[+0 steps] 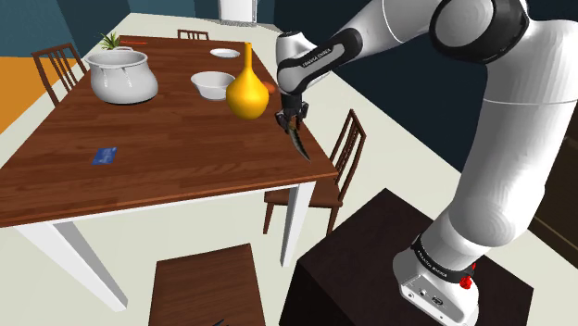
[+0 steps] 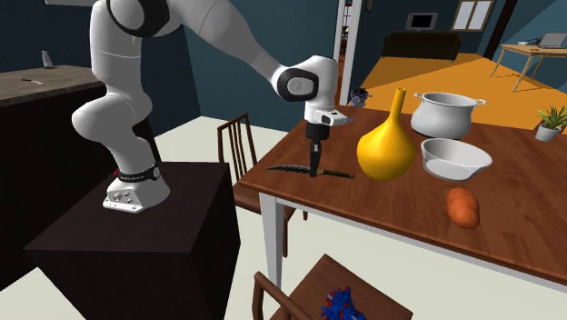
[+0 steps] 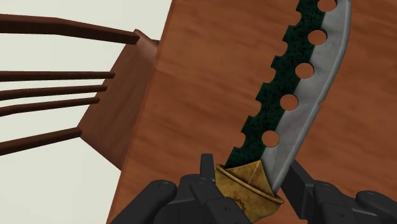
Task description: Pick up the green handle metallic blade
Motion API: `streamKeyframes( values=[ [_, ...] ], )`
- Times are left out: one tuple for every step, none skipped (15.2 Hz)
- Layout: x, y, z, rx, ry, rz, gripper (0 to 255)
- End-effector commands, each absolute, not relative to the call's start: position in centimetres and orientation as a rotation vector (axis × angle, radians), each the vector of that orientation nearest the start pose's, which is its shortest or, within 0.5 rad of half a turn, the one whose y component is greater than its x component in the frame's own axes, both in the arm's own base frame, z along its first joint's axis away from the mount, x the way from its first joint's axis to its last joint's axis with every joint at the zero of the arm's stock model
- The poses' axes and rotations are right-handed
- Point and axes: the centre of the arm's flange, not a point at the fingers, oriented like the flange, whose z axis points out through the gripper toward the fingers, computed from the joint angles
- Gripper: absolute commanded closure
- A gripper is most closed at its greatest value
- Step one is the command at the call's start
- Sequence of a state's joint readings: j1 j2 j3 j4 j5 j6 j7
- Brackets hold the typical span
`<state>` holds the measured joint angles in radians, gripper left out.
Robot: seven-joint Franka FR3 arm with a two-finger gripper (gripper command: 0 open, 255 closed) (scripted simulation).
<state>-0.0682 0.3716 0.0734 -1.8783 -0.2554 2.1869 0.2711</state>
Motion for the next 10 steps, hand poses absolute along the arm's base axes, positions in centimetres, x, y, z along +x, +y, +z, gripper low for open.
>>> streamKeyframes(
  values=[
    [62.3,-0.9,32.0,-3.319,0.192,0.059,255],
    [62.3,-0.9,32.5,-3.319,0.192,0.059,255],
    [62.3,-0.9,33.0,-3.319,0.192,0.059,255],
    [62.3,-0.9,33.5,-3.319,0.192,0.059,255],
    [62.3,-0.9,34.1,-3.319,0.192,0.059,255],
    [62.3,-0.9,34.6,-3.319,0.192,0.059,255],
    [62.3,-0.9,35.1,-3.319,0.192,0.059,255],
    [62.3,-0.9,35.7,-3.319,0.192,0.059,255],
    [62.3,-0.9,35.7,-3.319,0.192,0.059,255],
    [62.3,-0.9,35.7,-3.319,0.192,0.059,255]
  ],
)
